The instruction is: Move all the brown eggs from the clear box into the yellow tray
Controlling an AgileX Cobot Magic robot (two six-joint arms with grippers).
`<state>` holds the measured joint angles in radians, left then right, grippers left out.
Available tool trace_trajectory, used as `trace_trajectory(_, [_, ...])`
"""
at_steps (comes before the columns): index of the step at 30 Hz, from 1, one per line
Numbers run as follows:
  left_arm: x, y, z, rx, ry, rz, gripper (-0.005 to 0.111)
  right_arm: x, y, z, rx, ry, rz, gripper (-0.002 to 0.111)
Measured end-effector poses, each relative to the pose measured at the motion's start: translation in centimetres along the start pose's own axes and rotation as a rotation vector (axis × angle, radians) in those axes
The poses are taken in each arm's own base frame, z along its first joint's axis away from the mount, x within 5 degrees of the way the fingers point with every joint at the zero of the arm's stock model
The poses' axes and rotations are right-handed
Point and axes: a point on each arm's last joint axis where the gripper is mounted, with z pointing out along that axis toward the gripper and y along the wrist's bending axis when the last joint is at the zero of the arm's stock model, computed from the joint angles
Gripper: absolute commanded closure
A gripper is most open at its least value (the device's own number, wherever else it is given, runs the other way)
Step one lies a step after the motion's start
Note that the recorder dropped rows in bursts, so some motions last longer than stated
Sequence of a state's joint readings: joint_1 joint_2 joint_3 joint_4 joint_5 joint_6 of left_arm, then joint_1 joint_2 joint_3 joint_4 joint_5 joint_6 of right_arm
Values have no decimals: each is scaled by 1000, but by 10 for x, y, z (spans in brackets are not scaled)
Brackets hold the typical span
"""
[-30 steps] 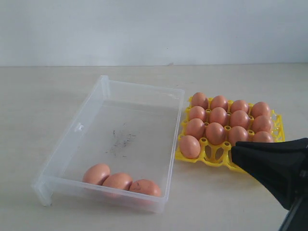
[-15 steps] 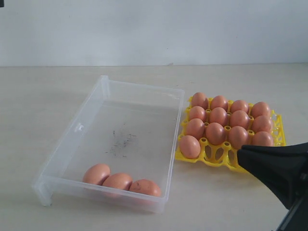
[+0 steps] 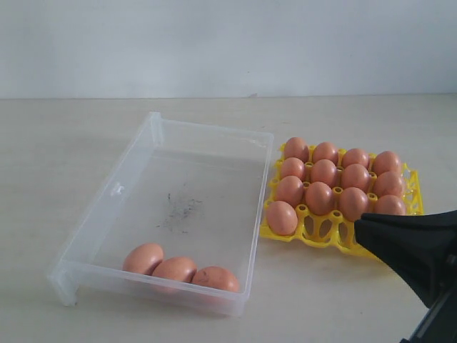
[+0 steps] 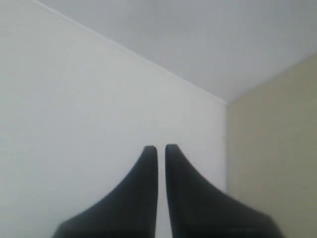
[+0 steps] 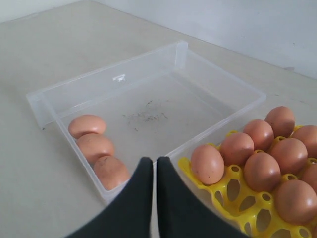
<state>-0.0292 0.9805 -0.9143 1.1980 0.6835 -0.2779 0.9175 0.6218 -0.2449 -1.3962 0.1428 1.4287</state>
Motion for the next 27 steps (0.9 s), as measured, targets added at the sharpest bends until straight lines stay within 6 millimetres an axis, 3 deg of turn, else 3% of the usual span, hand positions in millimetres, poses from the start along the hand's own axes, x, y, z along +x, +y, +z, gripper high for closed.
trace_trajectory(4, [1,-24,-4,287,54,-138,103,0,-1,0,7,1,-2,108])
trace_trajectory(10, [-25,-75,-7,891,127,-284,103,0,-1,0,10,1,-4,108])
trace_trajectory(13, [-38,-101,1,1092,192,-288,103,2,-1,0,10,6,-5,108])
trace_trajectory(24, [-74,-200,9,1299,146,-63,102,8,-2,1,20,24,-7,108])
trace_trajectory(27, [-75,-222,8,1330,166,-13,91,8,-2,0,22,24,-7,108])
